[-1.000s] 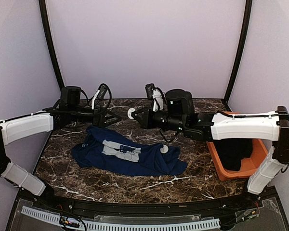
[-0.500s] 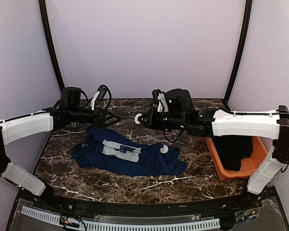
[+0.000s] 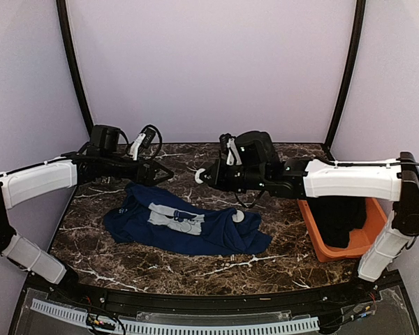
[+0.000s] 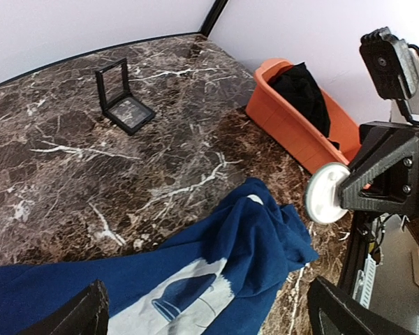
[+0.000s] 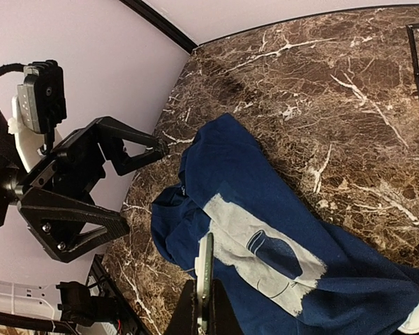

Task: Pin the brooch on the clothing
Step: Pick up the clothing with brooches at the center of the board.

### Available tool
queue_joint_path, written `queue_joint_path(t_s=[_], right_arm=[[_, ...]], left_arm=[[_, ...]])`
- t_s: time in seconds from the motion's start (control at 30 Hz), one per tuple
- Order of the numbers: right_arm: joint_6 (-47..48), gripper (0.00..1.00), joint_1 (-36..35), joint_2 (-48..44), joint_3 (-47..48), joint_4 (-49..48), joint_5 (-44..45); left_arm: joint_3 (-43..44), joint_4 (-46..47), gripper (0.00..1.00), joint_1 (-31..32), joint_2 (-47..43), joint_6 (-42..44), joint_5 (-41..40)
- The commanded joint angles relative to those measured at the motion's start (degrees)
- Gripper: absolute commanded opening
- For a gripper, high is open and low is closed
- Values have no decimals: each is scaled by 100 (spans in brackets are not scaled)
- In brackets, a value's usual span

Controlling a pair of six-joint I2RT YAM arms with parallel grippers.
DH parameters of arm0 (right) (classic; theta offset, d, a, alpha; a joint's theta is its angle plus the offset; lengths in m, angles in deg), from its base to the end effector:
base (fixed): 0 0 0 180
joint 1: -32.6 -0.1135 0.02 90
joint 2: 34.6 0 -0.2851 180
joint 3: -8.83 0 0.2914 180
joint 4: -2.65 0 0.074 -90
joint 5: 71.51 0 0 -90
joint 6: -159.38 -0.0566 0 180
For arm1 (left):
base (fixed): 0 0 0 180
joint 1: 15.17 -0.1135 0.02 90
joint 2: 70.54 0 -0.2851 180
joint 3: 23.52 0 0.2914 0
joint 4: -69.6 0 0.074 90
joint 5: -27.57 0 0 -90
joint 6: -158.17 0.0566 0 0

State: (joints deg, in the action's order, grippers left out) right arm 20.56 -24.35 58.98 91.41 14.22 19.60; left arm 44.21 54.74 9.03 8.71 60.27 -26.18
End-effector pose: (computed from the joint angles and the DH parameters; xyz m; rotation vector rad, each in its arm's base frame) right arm 0.2433 0.3719 0.2923 -0.1394 2.1591 1.1386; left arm 0.3142 -0.1779 0.2822 0.6976 1.9561 -0.9893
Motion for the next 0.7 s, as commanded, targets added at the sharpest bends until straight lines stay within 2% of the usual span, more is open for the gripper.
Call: queue_joint_path(t_s=[0.0,0.2,0.27,0.4,0.57,0.67], right_arm=[[-384,0,27,273,281,340,6],[-624,0,41,527,418,452,-482],[-666,0,37,587,427,437,-630],[-696,0,43,626,359,360,-804],[-691,0,83,601,208,167,-985],[-674,0,118,501,92,130,-1030]], left_arm=[[411,-1111,99,-30,211,518,-773],[970,-2277,99,74,651,1226,-1436],[1123,-2727,99,315,772,1577,-2035],[1241,-3403,99,1087,1108,2203,-4306],[1267,-3593,98,1251,1325,2457,-4706],[1188,-3656,97,1365,1312,2673,-5210]])
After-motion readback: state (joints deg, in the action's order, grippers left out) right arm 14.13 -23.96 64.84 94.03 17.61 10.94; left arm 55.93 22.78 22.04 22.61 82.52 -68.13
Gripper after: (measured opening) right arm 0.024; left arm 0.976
